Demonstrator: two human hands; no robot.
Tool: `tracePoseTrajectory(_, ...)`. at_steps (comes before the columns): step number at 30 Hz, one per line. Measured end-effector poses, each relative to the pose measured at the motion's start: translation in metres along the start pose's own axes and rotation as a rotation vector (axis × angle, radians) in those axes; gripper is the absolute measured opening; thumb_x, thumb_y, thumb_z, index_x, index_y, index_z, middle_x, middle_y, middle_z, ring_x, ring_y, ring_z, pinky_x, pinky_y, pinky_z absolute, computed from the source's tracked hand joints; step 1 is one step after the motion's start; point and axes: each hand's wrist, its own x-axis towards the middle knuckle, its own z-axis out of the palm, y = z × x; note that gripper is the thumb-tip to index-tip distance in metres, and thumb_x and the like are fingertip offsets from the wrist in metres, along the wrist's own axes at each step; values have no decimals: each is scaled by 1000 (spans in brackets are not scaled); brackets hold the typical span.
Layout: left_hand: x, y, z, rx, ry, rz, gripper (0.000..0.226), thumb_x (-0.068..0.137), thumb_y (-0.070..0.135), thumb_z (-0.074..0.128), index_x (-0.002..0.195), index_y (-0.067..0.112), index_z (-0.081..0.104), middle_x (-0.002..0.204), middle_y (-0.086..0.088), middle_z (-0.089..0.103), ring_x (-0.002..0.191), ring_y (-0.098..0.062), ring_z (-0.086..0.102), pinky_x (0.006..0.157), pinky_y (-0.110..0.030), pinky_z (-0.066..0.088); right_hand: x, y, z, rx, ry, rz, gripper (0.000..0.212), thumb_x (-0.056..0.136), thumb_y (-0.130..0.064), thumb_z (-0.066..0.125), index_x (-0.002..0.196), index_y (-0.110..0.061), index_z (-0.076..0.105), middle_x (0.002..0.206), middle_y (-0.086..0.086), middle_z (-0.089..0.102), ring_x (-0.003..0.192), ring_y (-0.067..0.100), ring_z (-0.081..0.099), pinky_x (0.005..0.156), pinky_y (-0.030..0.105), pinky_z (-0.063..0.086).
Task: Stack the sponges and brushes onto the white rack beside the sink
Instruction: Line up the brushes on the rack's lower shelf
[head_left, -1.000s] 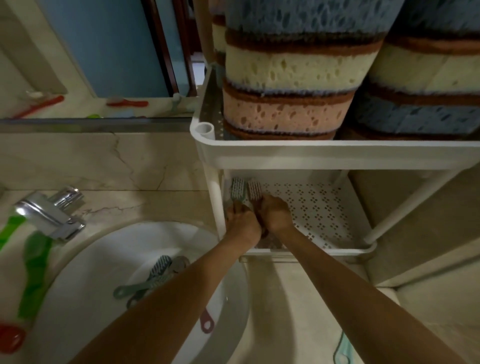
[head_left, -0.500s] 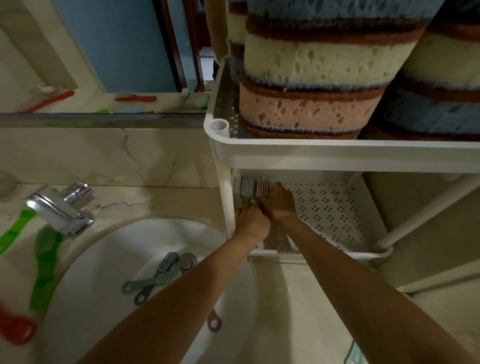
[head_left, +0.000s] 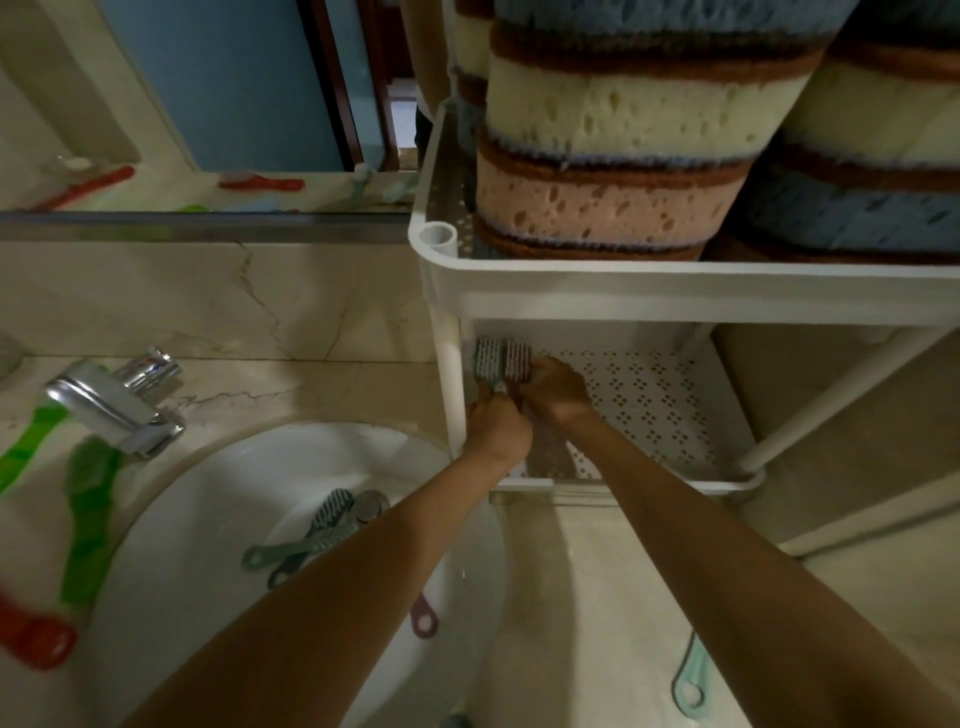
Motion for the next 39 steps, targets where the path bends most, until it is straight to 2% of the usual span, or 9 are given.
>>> tracePoseTrajectory(5,-15,2,-5,48,26,77,36,93,3,39,127,-4,49,131,-24,52,122,-38,49,101,-39,41,-27,9,-18,91,109,32,38,89,-4,48,127,-5,49,127,17,58,114,33,56,94,34,44)
tracePoseTrajectory(9,-50,7,-18,47,48,250,35,91,-1,41,124,2,53,126,-21,56,117,-36,54,96,-37,45,-74,15,-35,264,290,-68,33,86,3,49,118,0,56,100,22,67,90,35,64,82,36,52)
tracePoseTrajectory(14,-118,-19,-18,78,110,390,41,88,-3,41,127,5,52,133,-16,50,123,-31,49,103,-37,39,-160,20,-28,402,408,-114,28,87,-1,52,114,-5,57,74,0,57,70,19,58,67,29,48)
tracePoseTrajectory(19,-180,-97,22,222,-252,453,45,84,-11,43,123,9,53,131,-12,46,123,-25,46,97,-31,38,-254,68,26,329,210,-6,32,84,2,54,114,-7,57,82,6,62,66,18,59,64,25,47)
tracePoseTrajectory(22,-202,-136,49,330,-444,495,53,79,-15,41,125,11,51,130,-9,43,124,-24,43,99,-32,39,-297,92,53,246,59,59,31,84,2,56,115,-7,58,93,12,67,68,12,55,56,8,39)
tracePoseTrajectory(27,-210,-155,75,518,-401,602,45,80,-6,49,121,11,54,125,-7,43,119,-23,42,96,-37,39,-335,118,60,159,72,85,32,86,3,57,118,-5,58,106,15,63,80,12,54,60,1,38)
tracePoseTrajectory(31,-207,-146,79,674,-339,656,31,81,-4,48,110,8,52,122,-10,43,113,-26,42,86,-35,35,-340,139,41,53,212,100,38,80,11,55,113,-5,64,116,16,58,82,20,59,74,20,48)
tracePoseTrajectory(34,-205,-140,80,752,-324,674,29,85,-1,48,112,6,51,125,-11,43,117,-27,40,87,-34,33,-336,156,17,-157,170,60,50,74,16,49,119,-4,60,125,20,51,109,36,54,82,40,51)
tracePoseTrajectory(39,-202,-130,80,765,-301,617,28,87,0,47,114,4,51,125,-13,49,118,-28,45,94,-34,33,-337,185,-5,-519,-80,184,41,87,-4,48,128,-8,47,127,16,41,124,33,37,90,40,48)
